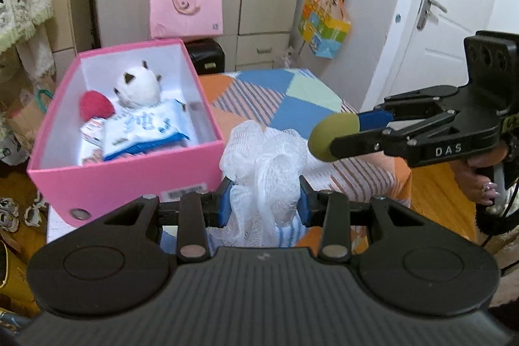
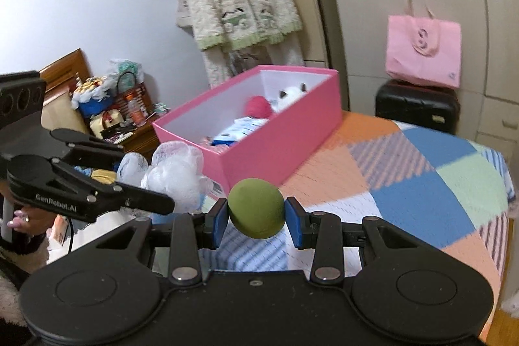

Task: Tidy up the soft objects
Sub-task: 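Carry the mesh puff and green sponge over the pink box with both grippers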

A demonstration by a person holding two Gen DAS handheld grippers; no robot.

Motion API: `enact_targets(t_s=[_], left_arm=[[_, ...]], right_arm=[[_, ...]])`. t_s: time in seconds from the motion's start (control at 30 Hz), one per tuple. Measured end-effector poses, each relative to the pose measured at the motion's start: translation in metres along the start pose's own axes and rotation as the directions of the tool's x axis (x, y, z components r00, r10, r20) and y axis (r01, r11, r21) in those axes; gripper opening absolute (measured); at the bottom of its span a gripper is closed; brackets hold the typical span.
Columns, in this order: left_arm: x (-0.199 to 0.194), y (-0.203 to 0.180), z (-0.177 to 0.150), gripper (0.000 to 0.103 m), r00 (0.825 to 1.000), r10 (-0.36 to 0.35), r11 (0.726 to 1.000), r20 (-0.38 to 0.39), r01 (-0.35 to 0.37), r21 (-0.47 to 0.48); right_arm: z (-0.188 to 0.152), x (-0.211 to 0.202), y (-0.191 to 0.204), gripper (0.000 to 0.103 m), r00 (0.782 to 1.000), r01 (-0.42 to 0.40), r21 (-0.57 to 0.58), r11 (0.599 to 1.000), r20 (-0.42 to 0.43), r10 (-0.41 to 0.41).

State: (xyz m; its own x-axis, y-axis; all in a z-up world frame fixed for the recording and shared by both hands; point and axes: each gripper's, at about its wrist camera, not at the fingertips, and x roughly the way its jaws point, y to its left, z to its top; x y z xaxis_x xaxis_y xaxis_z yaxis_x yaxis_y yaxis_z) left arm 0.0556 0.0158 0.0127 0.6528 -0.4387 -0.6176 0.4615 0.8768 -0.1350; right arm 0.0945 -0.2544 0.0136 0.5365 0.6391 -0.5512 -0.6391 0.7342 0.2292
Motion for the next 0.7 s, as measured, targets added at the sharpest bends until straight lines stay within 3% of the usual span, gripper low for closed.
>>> enact_targets(t_s=[0.3,0.43,0.7], left_arm=[[-0.011,0.040,0.015,0.038,0.995,0.053,0.997,0.082,-0.048,-0.063],[-0.008,0.059,0.023,0.038,0.991,0.073,0.993,0.116,-0.061,-0.104],[0.020,0.097,0.046,0.039,0.986,0.110,0.984,0.123,-0.091,-0.154]], right_arm=[[0.035,0.029,0.023,0.044,0.999,-0.028,-0.087,0.996,0.044,0.031],[0.056,0.046,0.024,0.044,0.994,0.044,-0.149,0.988,0.105,-0.029],[0.093,0.092,0.008,0.044,0.996,-0.016,-0.152,0.988,0.085,0.029]])
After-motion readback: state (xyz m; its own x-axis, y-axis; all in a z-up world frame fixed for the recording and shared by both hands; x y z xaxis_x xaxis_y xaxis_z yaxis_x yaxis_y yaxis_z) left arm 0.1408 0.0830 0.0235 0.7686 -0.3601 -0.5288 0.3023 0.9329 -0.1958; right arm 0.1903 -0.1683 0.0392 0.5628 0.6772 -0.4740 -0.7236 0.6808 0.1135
